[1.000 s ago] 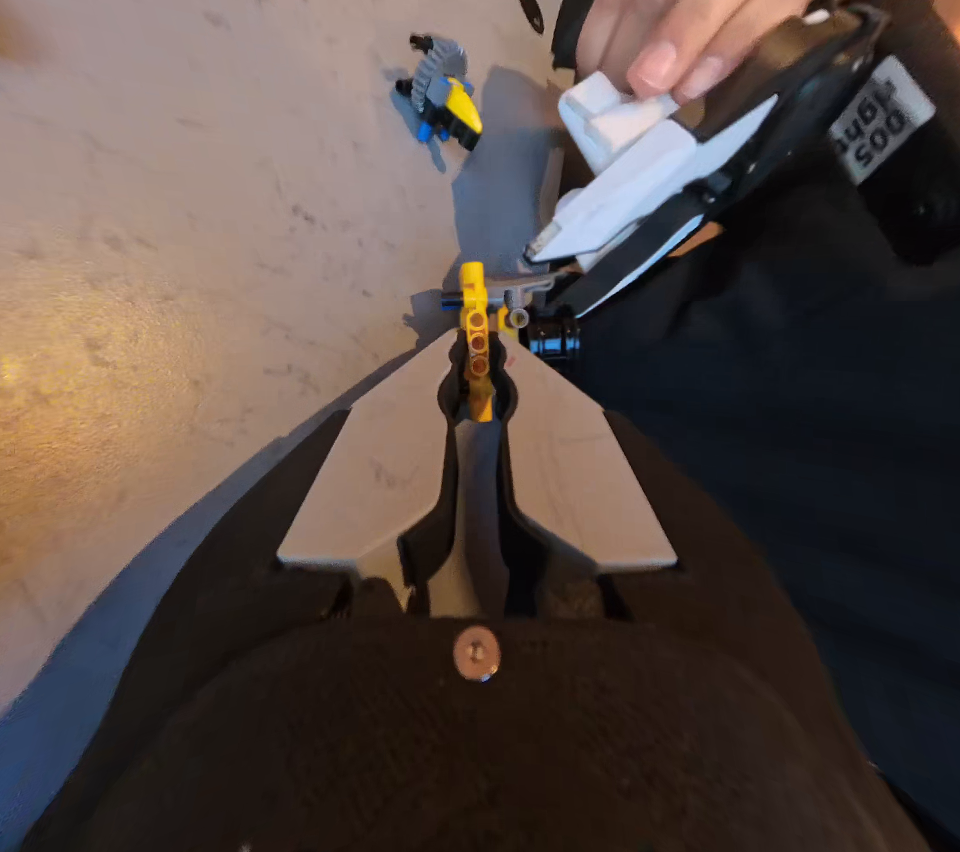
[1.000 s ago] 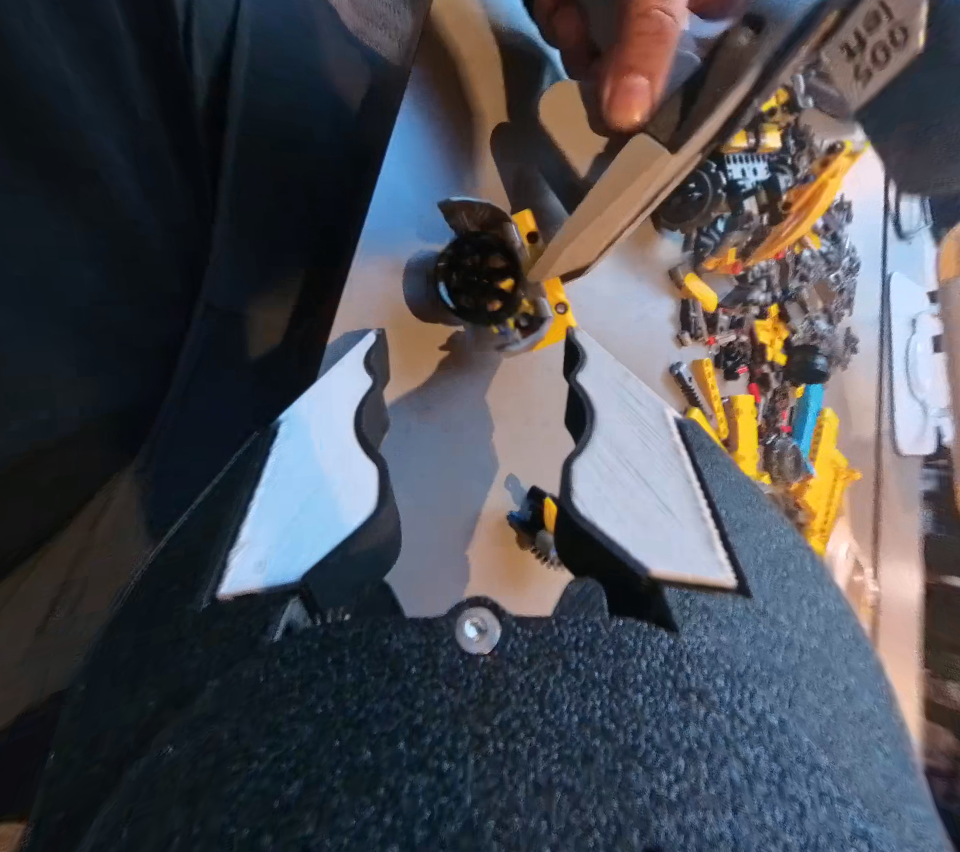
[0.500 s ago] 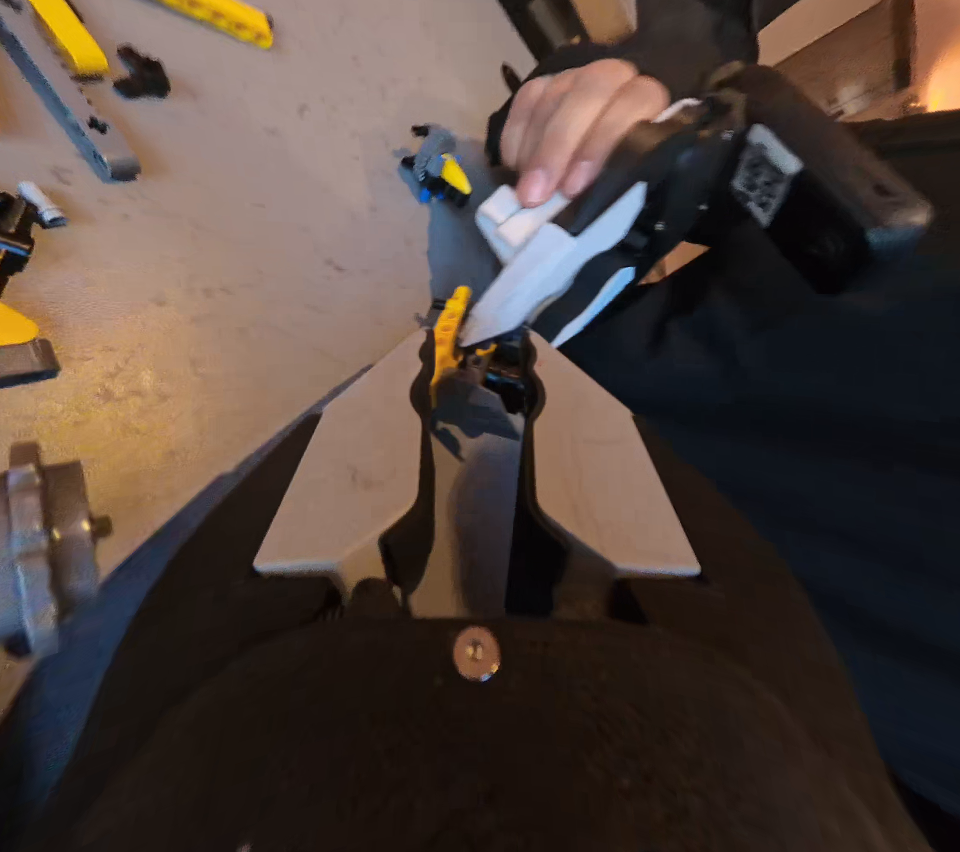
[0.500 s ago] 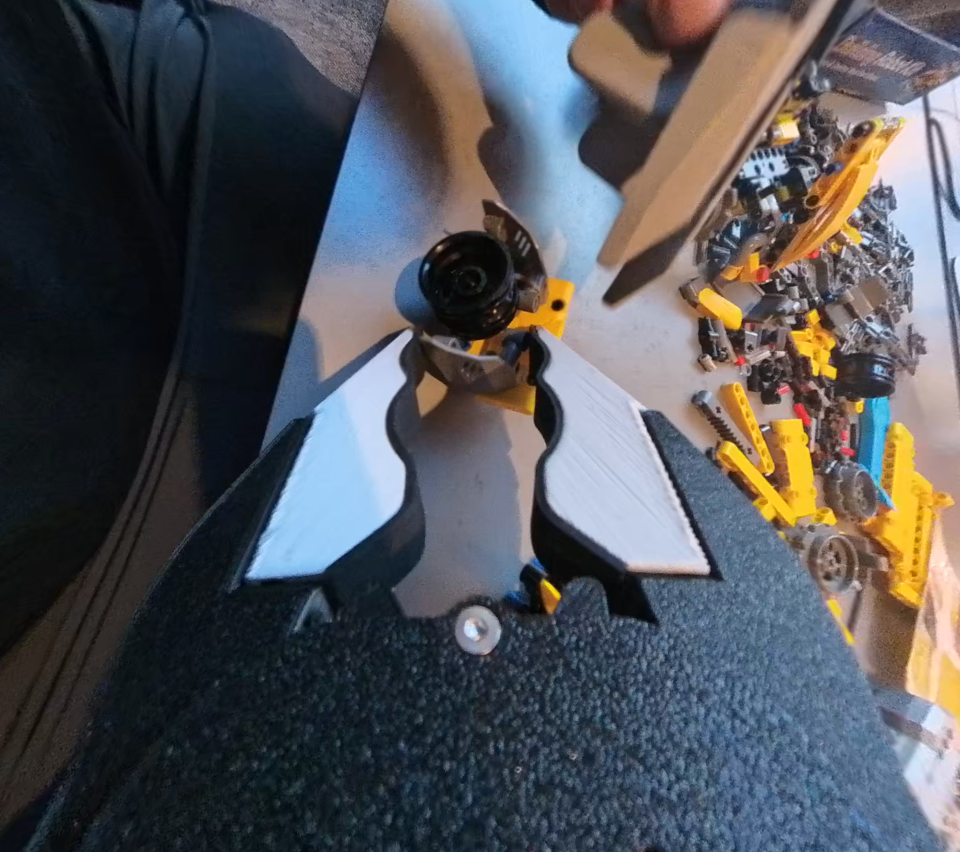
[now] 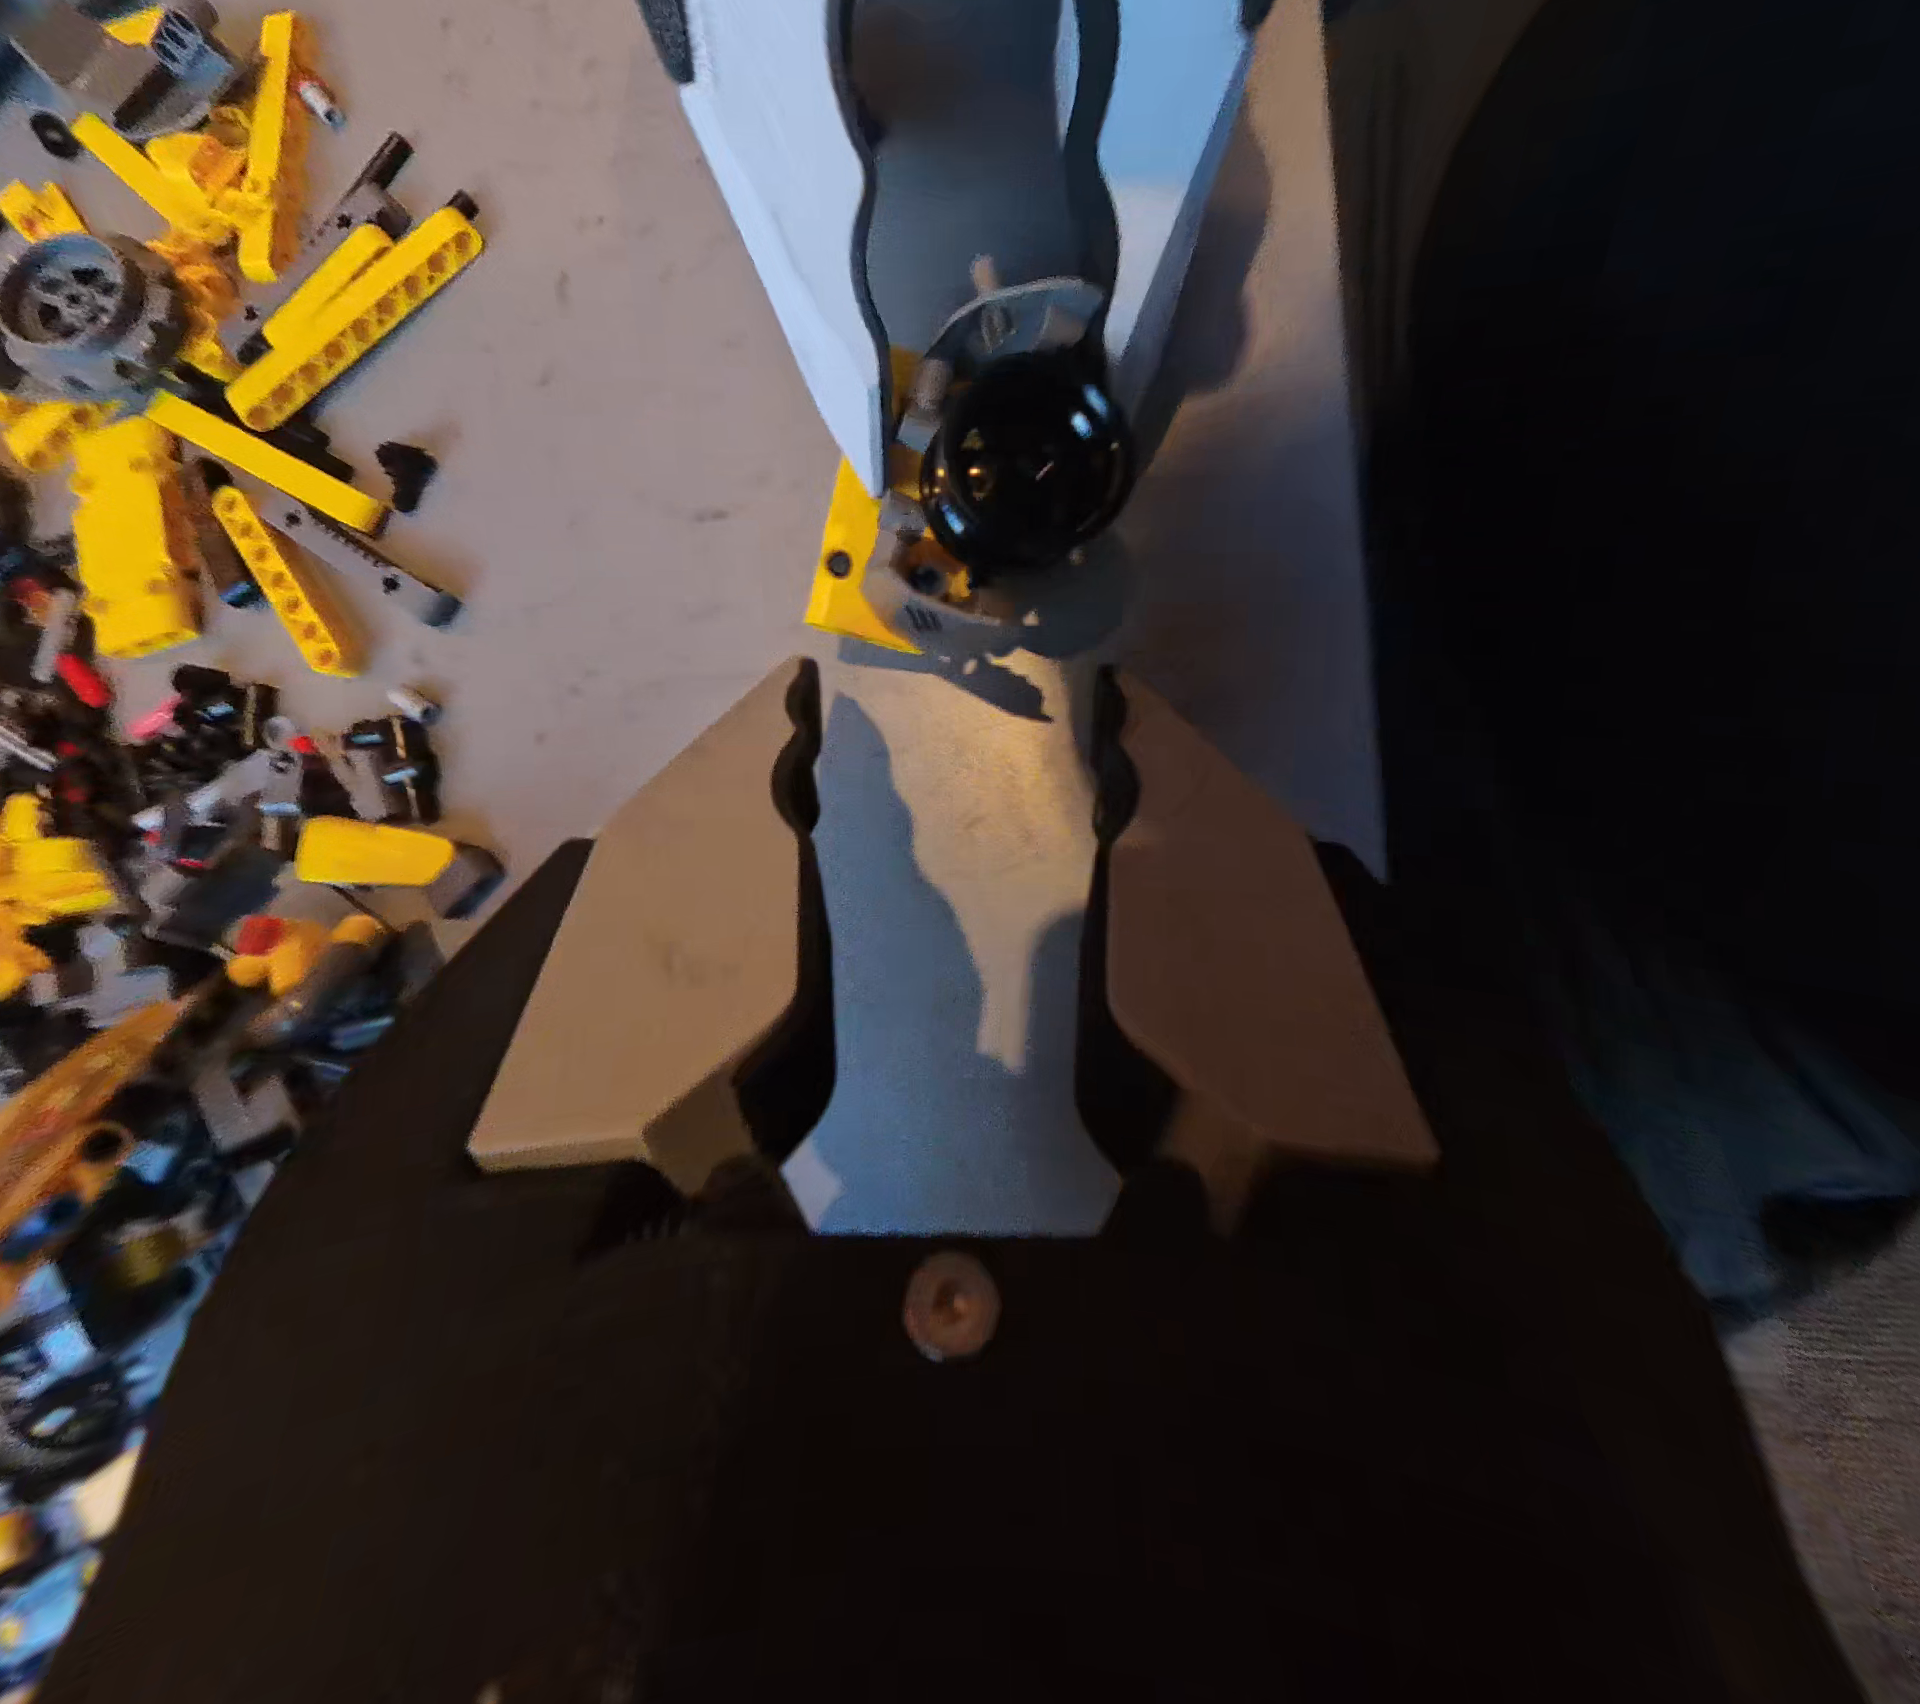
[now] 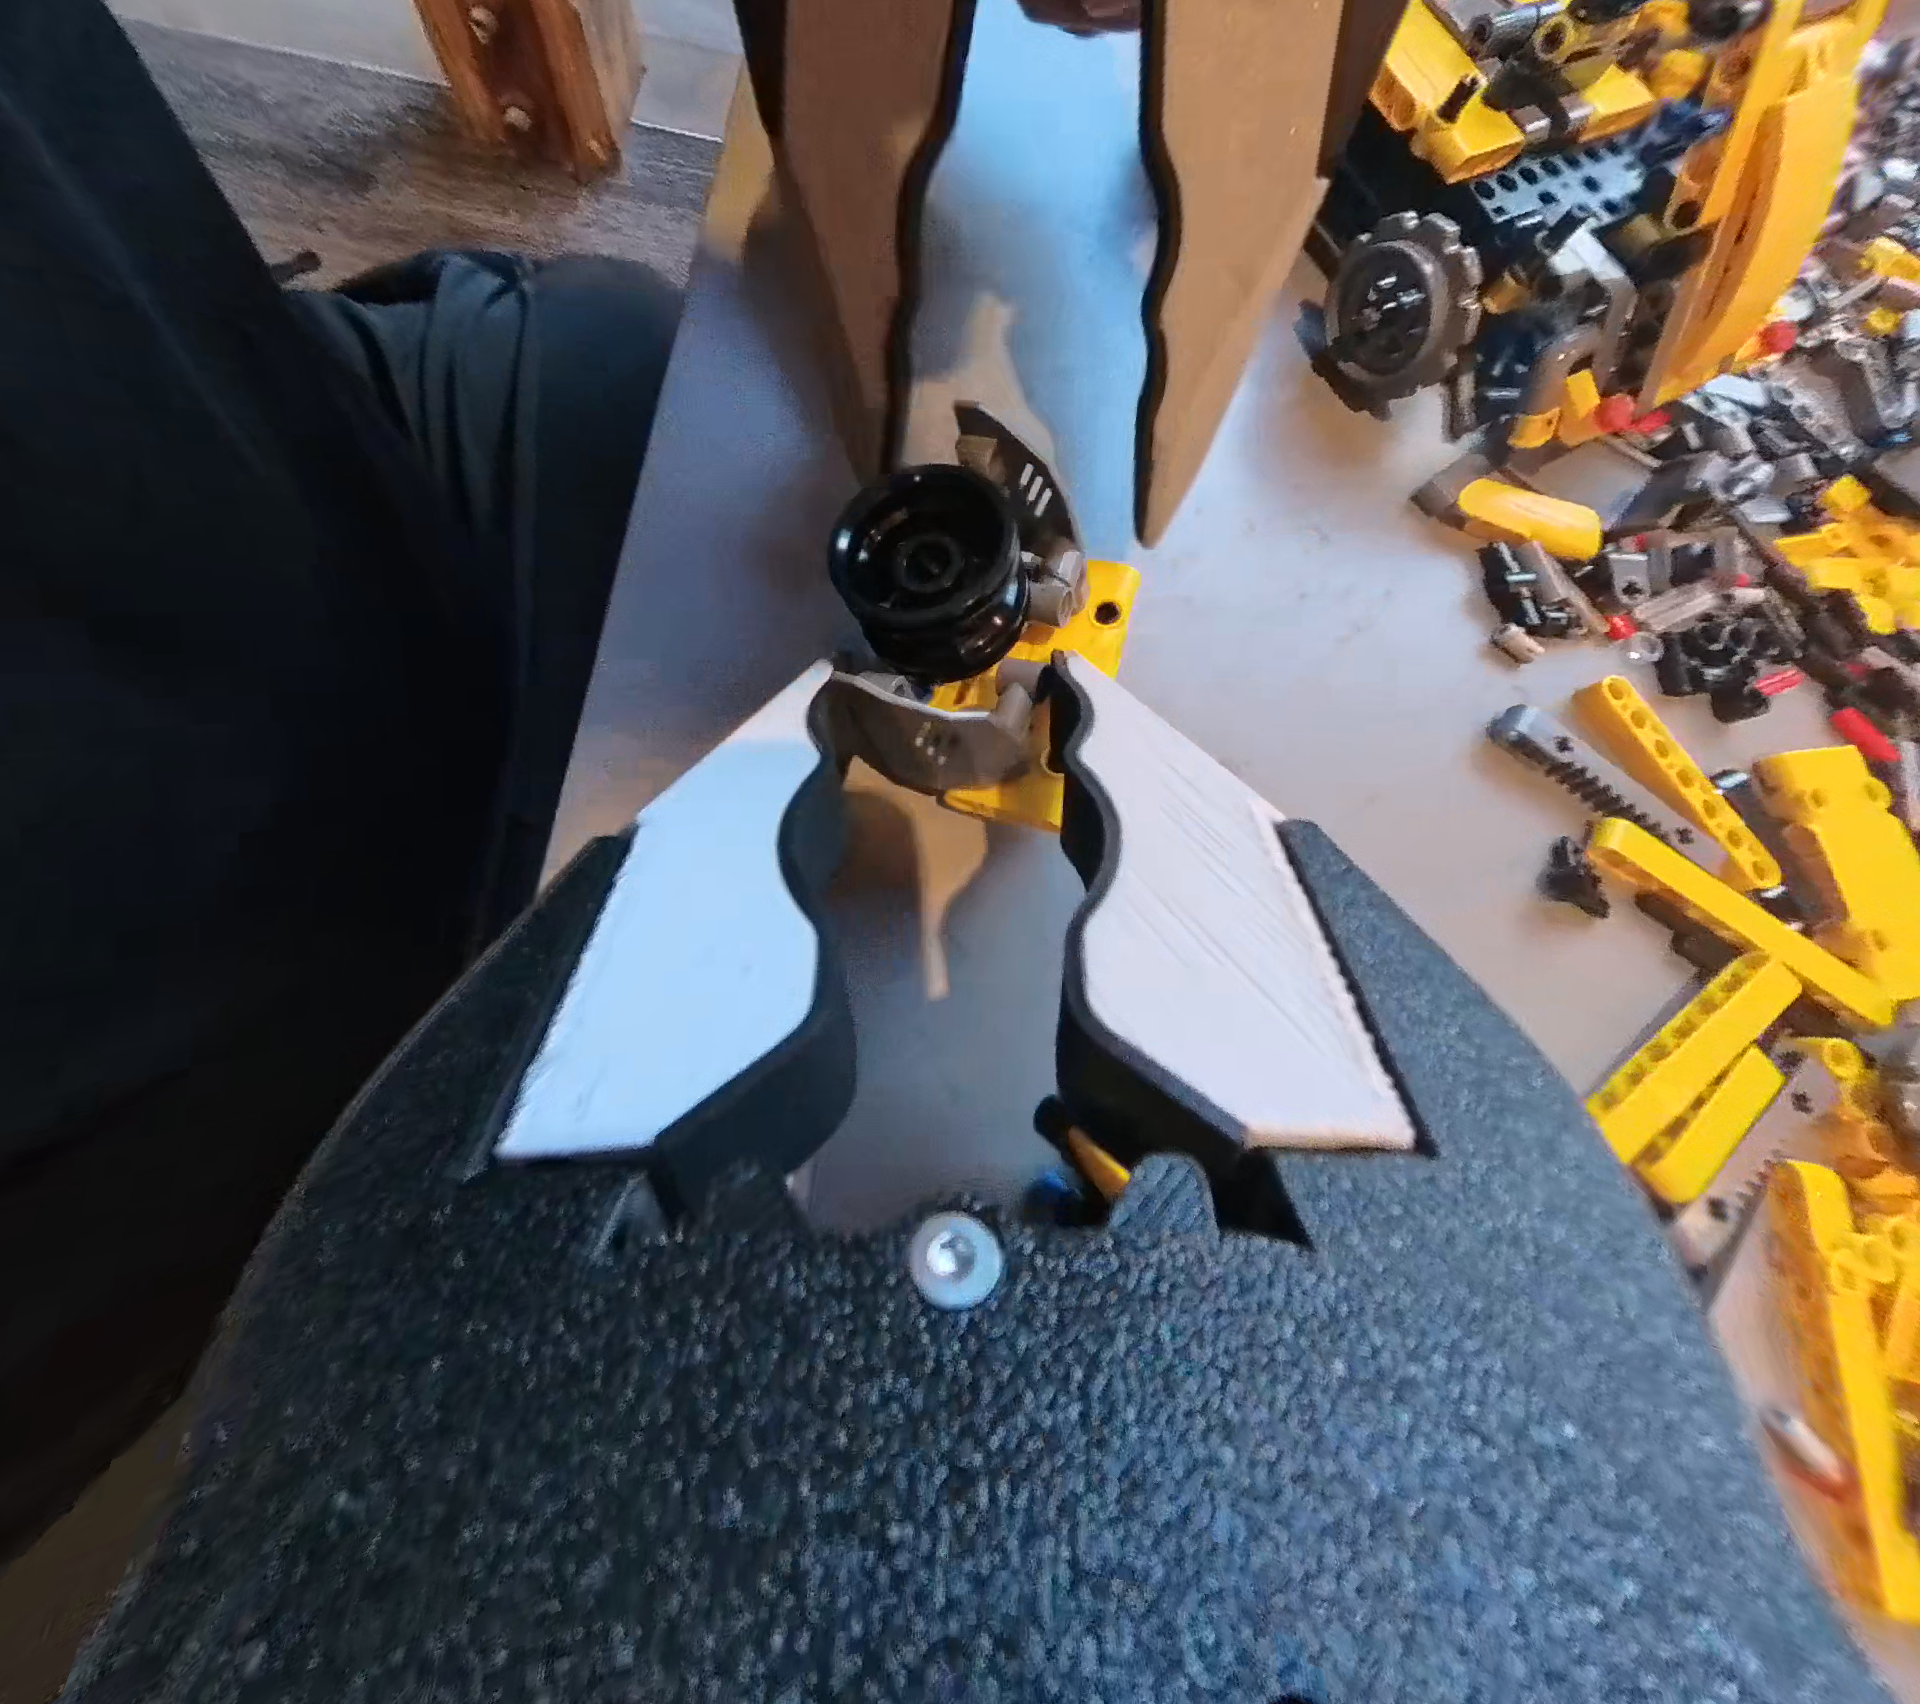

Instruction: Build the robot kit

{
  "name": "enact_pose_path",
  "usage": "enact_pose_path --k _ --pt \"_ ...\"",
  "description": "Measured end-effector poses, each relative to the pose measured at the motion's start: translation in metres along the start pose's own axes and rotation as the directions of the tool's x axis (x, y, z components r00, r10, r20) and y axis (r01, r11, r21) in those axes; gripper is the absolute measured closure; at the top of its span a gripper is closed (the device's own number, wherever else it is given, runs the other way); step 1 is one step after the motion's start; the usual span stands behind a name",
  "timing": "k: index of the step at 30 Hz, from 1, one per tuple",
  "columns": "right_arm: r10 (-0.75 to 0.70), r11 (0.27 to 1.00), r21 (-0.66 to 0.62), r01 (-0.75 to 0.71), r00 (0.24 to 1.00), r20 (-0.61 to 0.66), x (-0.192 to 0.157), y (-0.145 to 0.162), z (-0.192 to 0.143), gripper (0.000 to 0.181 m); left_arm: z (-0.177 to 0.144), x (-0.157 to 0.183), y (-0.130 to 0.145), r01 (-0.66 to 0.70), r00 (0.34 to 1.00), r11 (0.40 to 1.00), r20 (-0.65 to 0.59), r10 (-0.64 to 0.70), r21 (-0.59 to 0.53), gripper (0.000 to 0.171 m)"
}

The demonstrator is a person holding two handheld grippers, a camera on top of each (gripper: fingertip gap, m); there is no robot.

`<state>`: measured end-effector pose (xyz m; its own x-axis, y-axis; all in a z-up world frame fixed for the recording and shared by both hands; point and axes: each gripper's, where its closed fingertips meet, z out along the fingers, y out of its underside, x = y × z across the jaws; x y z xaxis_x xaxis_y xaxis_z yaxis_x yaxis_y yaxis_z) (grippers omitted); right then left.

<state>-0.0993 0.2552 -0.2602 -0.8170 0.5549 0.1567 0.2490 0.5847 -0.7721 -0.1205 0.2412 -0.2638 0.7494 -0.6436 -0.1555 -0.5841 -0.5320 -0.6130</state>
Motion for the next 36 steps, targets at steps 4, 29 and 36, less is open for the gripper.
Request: enact_pose_path --k 4,29,36 --pt "0.076 0.995 0.053 -0.083 0.99 0.118 -0.007 -0.004 -0.007 0.147 0.011 0.003 -0.011 -0.111 0.994 0.992 0.008 0.111 0.055 0.139" --pt "-0.046 0.998 -0.037 0.047 0.998 0.03 -0.01 0.007 -0.018 0.151 0.017 0.021 -0.031 -0.08 0.991 0.969 -0.088 0.102 0.233 0.145" --pt "-0.037 0.995 -0.086 0.043 0.997 0.07 -0.017 0.011 -0.019 0.153 0.018 0.022 -0.031 -0.213 0.977 0.967 0.044 0.209 0.142 0.146"
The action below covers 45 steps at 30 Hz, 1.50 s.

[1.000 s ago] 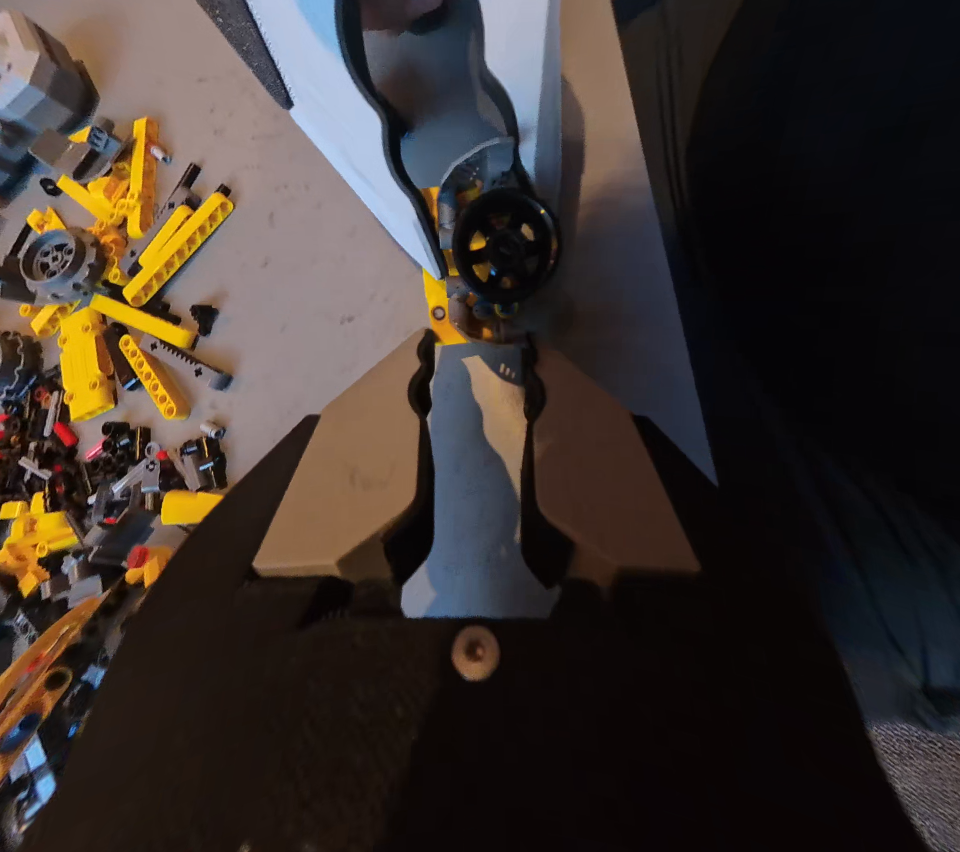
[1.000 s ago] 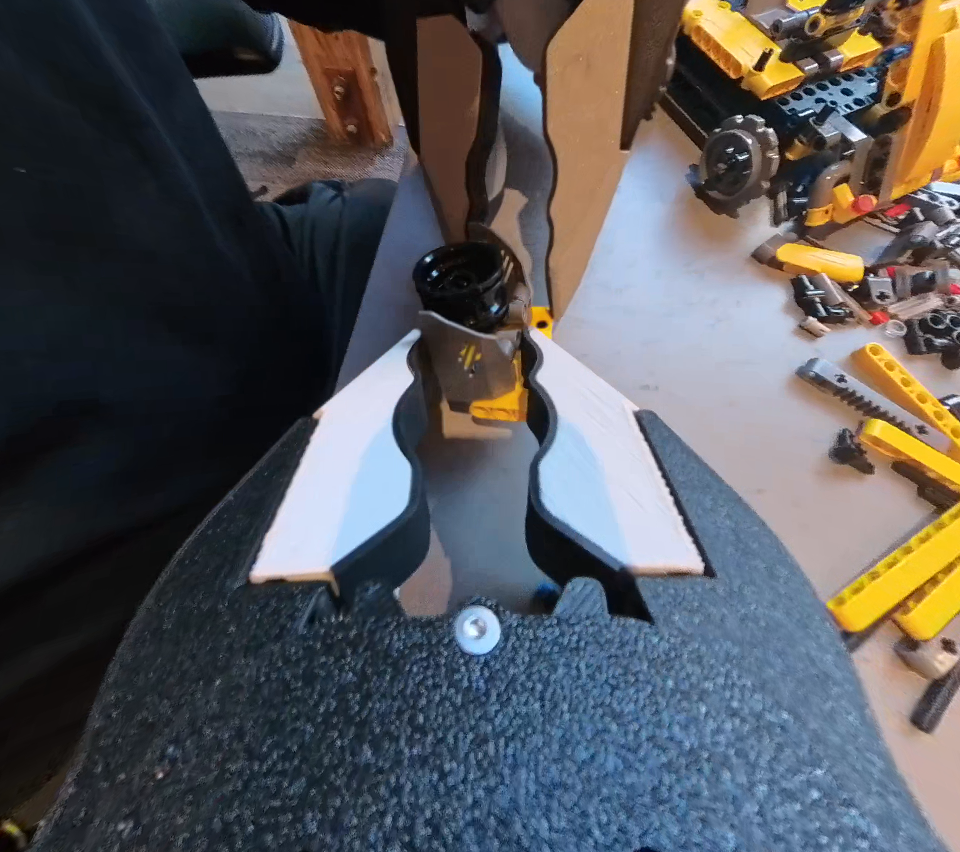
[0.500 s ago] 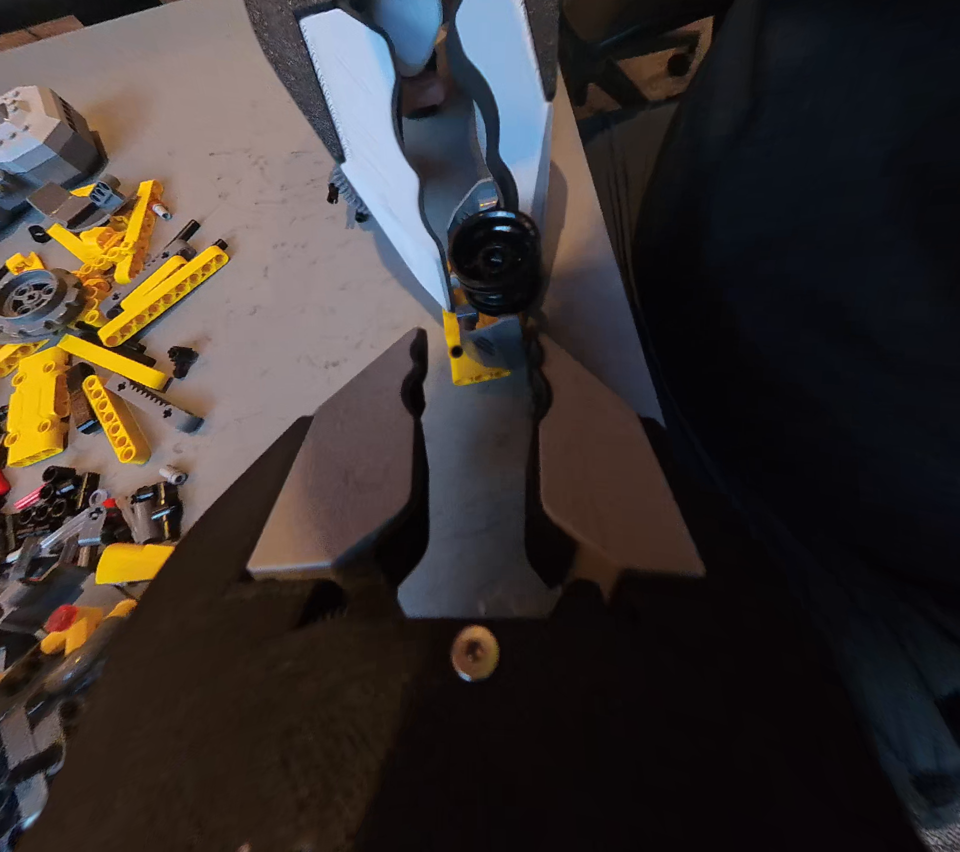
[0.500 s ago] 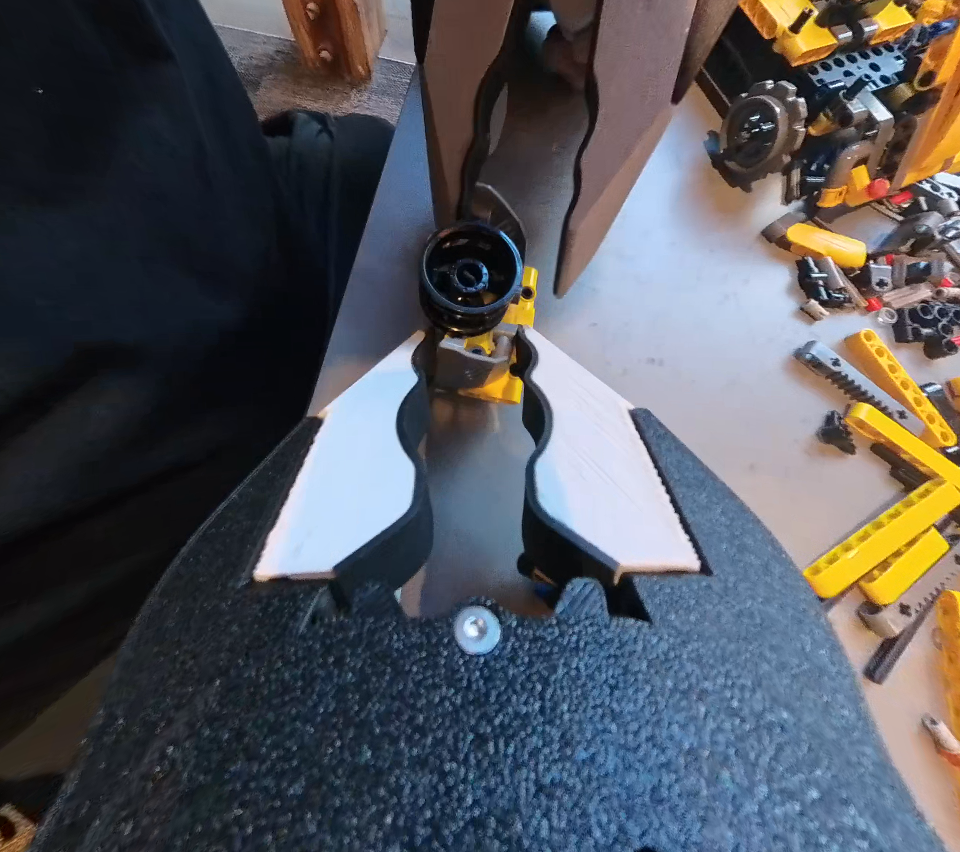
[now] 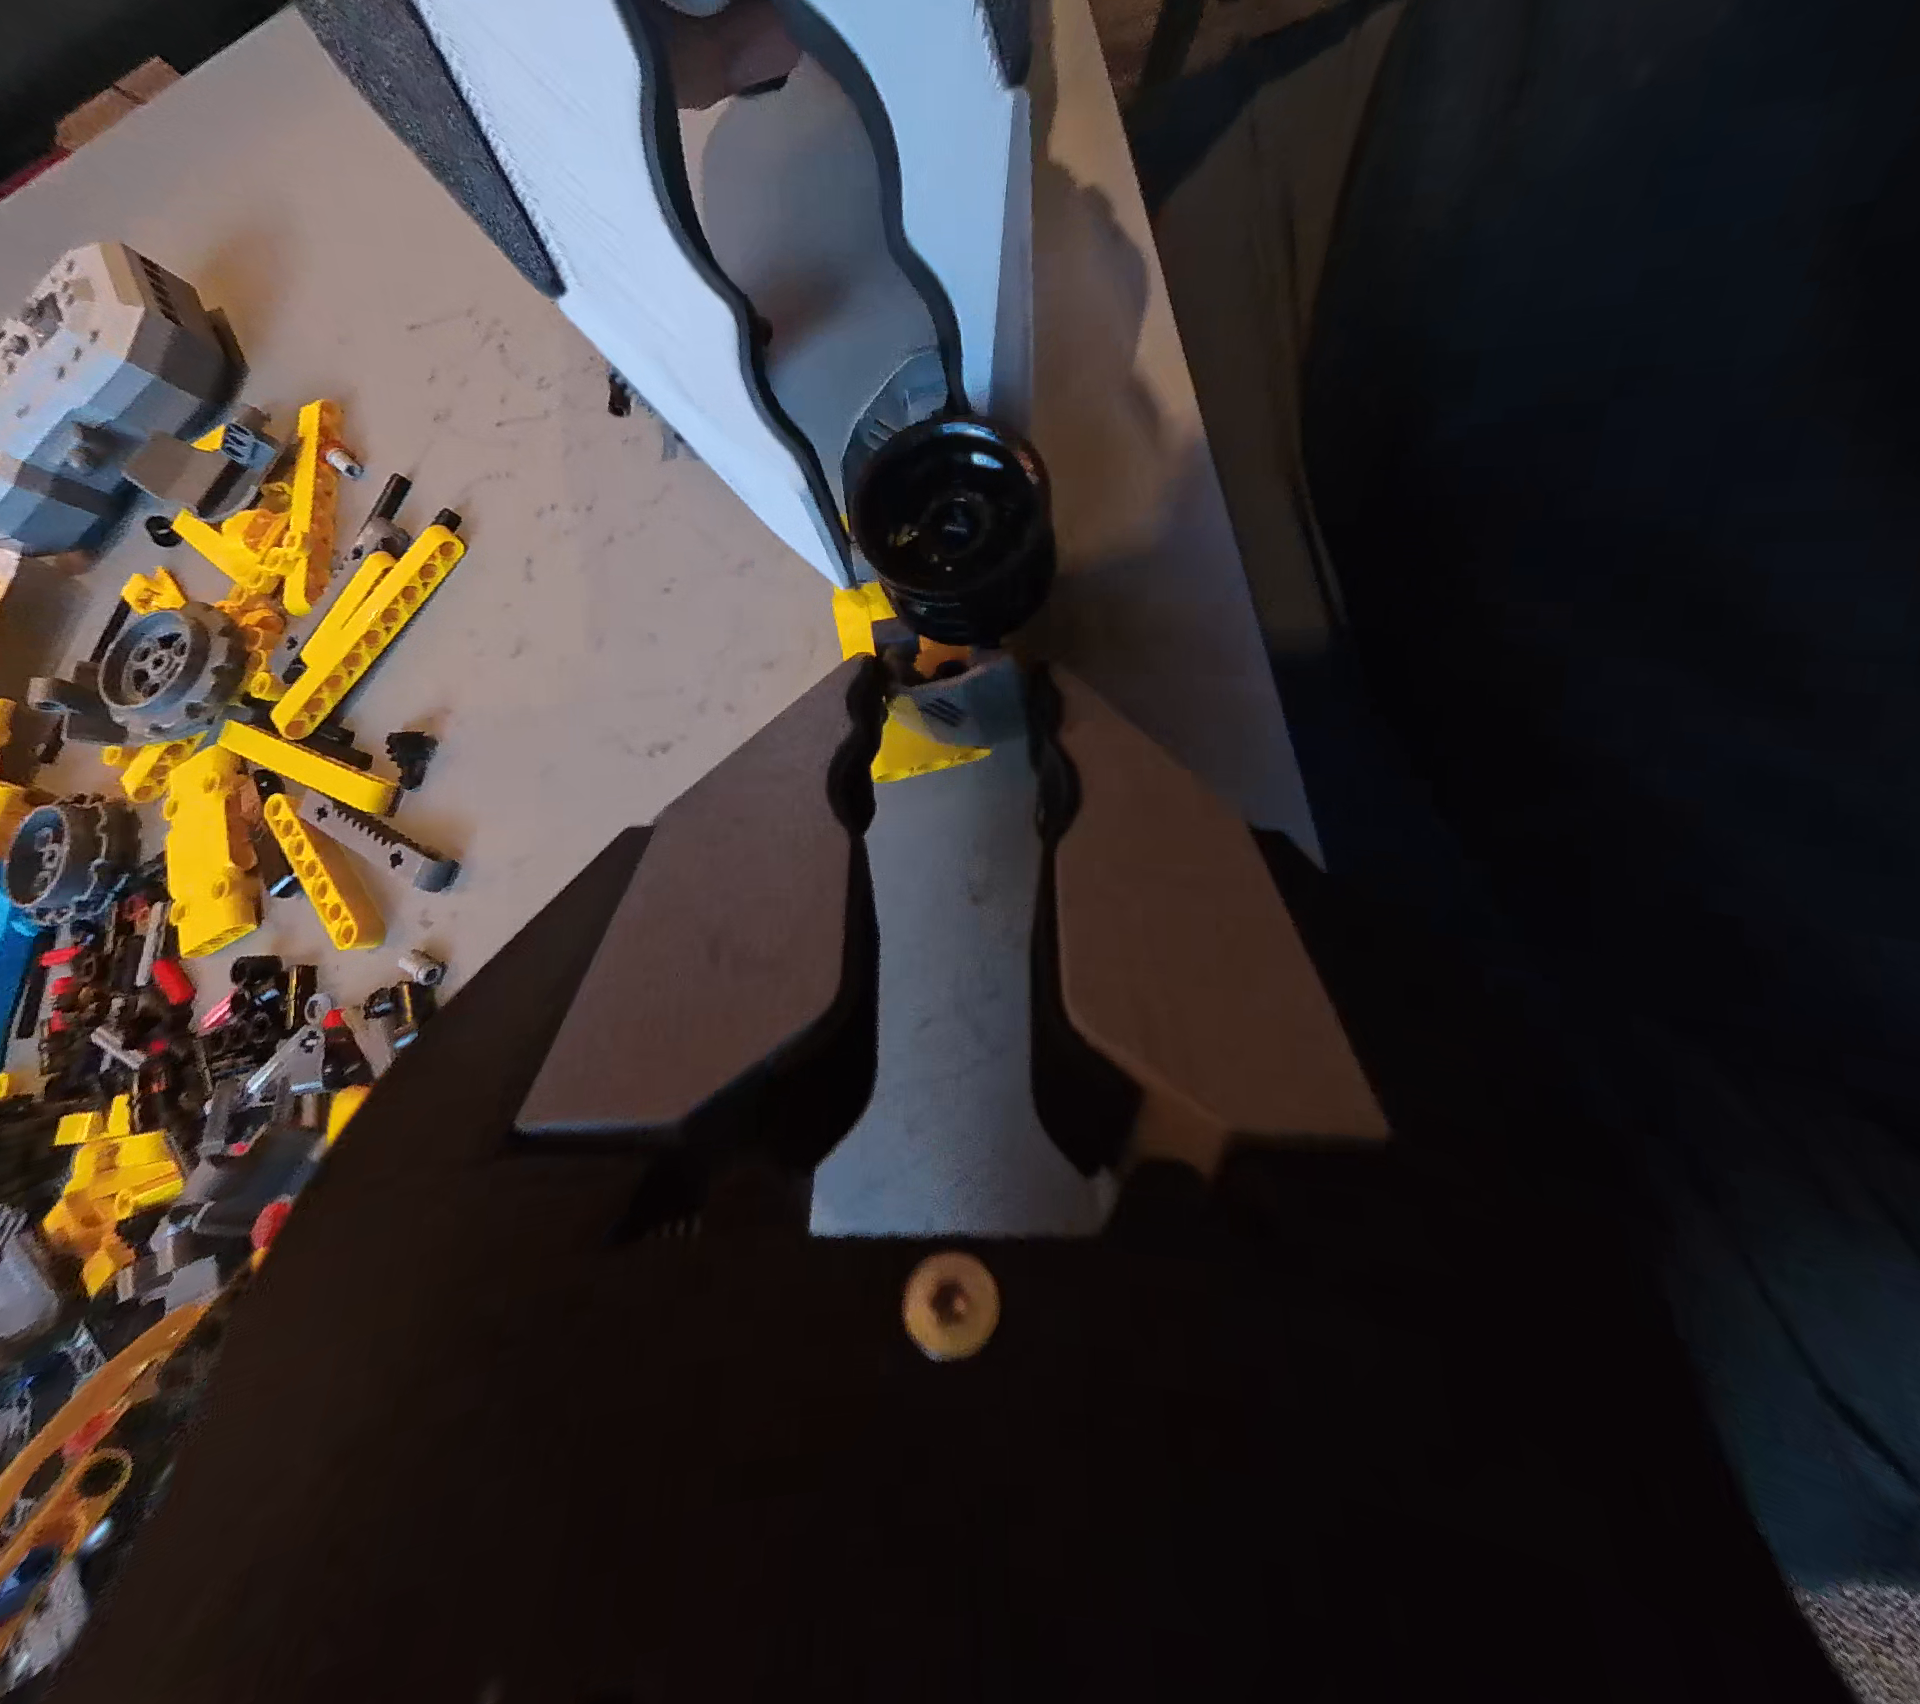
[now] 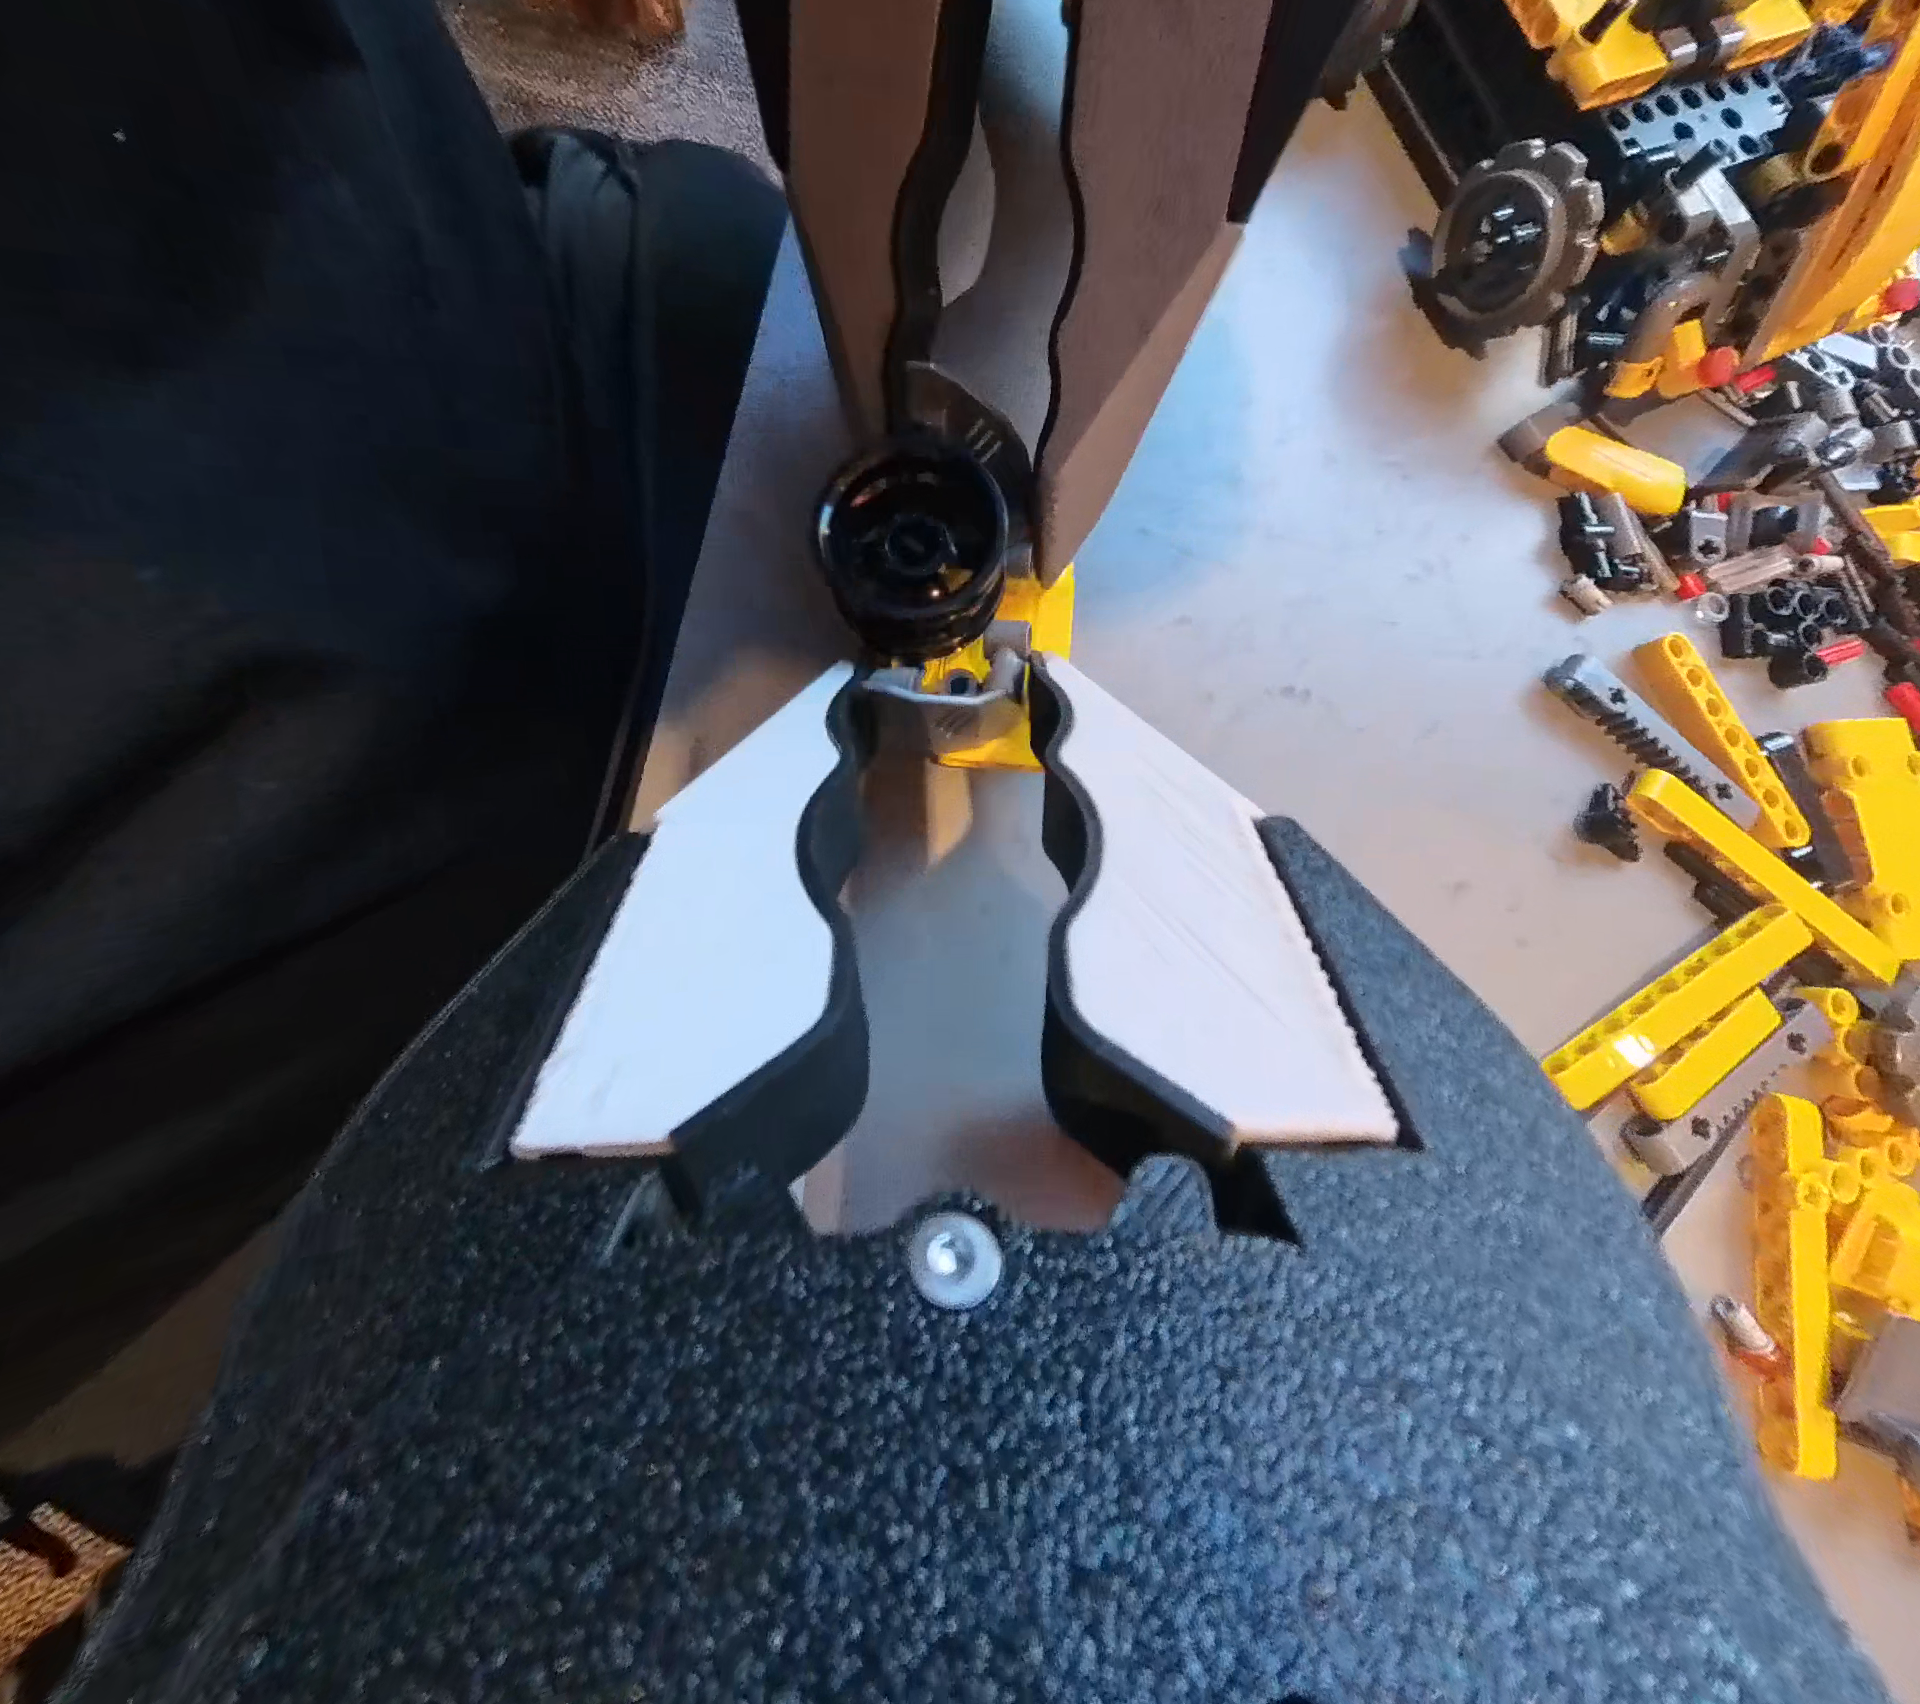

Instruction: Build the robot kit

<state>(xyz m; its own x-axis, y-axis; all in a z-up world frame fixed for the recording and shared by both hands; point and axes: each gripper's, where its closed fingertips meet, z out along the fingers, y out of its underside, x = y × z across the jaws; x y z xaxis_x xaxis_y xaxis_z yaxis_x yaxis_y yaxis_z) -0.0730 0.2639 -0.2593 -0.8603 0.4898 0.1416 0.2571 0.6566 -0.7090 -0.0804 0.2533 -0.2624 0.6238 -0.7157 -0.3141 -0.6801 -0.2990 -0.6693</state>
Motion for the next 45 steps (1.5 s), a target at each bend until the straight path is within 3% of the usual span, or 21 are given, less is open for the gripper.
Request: enact_pose_path --k 4,10,15,20,27,33,37,40,43,45 --pt "-0.059 0.998 -0.009 0.059 0.997 -0.039 0.0 0.0 -0.001 0.155 0.0 0.002 -0.001 0.051 0.999 0.999 0.017 -0.051 0.001 0.146" --pt "-0.205 0.979 -0.049 0.2 0.971 -0.12 -0.001 0.002 -0.002 0.156 -0.002 0.004 -0.01 0.303 0.951 0.947 -0.09 -0.294 0.109 0.146" --pt "-0.179 0.983 -0.051 0.173 0.976 -0.123 0.001 0.002 -0.002 0.155 -0.001 0.002 -0.009 0.328 0.944 0.938 -0.072 -0.322 0.109 0.146" --pt "-0.063 0.998 0.028 0.063 0.998 -0.003 -0.01 0.001 0.0 0.152 0.002 0.007 -0.005 0.074 0.994 0.995 0.071 -0.079 0.071 0.147" --pt "-0.076 0.997 0.007 0.076 0.997 0.002 -0.009 0.001 -0.001 0.151 0.002 0.005 -0.004 0.061 0.991 0.996 0.114 -0.068 0.06 0.146" --pt "0.017 0.994 0.106 -0.023 0.998 0.059 -0.008 -0.008 -0.021 0.14 0.003 0.003 -0.004 0.018 0.984 0.999 0.175 -0.025 0.038 0.147" --pt "0.166 0.967 0.174 -0.187 0.978 0.129 -0.008 -0.017 -0.032 0.135 0.0 -0.006 0.006 -0.149 0.912 0.982 0.368 0.183 -0.119 0.147" --pt "0.233 0.955 0.167 -0.244 0.969 0.086 -0.005 -0.016 -0.021 0.134 0.001 -0.004 0.004 -0.232 0.86 0.959 0.426 0.279 -0.16 0.147" --pt "0.146 0.985 0.097 -0.143 0.989 -0.029 -0.006 -0.009 -0.007 0.143 -0.001 -0.002 0.005 -0.2 0.887 0.971 0.397 0.236 -0.13 0.145" --pt "0.046 0.998 0.037 -0.042 0.992 -0.117 -0.005 -0.005 -0.003 0.144 -0.005 0.0 0.001 -0.108 0.928 0.993 0.352 0.119 -0.051 0.128"
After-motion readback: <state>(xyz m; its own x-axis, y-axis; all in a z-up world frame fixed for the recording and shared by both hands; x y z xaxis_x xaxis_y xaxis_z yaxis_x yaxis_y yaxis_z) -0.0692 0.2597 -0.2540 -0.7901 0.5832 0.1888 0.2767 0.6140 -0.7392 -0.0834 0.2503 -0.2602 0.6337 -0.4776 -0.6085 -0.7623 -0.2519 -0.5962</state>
